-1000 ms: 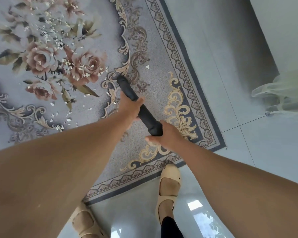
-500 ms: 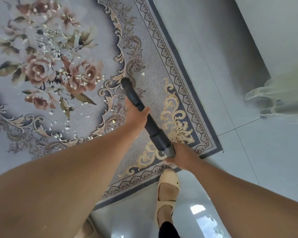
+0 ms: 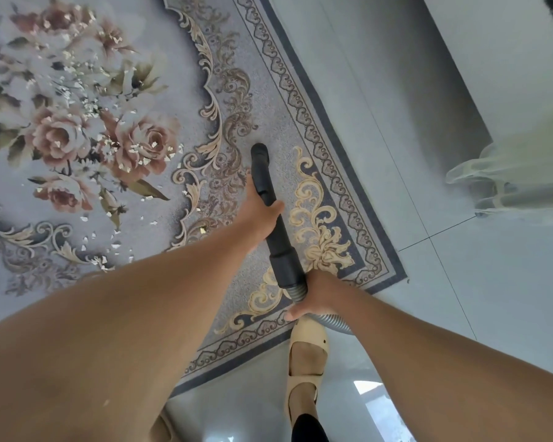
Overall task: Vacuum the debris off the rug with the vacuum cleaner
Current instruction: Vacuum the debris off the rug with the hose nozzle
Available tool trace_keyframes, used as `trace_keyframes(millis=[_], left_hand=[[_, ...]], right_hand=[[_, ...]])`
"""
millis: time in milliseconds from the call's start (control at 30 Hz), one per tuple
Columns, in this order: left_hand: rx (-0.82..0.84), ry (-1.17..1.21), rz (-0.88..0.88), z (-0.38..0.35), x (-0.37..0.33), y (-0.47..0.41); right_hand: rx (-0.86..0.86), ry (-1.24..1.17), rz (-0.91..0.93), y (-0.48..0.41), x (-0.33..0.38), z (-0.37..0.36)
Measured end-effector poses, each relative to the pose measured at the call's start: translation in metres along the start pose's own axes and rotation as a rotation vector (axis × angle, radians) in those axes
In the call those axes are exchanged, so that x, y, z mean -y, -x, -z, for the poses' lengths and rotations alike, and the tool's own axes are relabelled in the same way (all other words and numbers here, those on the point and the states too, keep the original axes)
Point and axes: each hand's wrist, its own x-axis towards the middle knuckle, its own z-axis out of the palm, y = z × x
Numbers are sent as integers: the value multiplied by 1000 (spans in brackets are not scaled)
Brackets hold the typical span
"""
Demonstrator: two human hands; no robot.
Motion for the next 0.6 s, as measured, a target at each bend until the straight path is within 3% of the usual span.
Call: trace_keyframes(millis=[233,433,600], left_hand=[[-249,179,57,38,21,4],[-316,171,119,84,55,19],[-249,159,103,118,98,42]], right_hand=[[-67,66,50,0,30,8],[-40,111,76,3,72,-33],[-72,93,48,6,96,-96]])
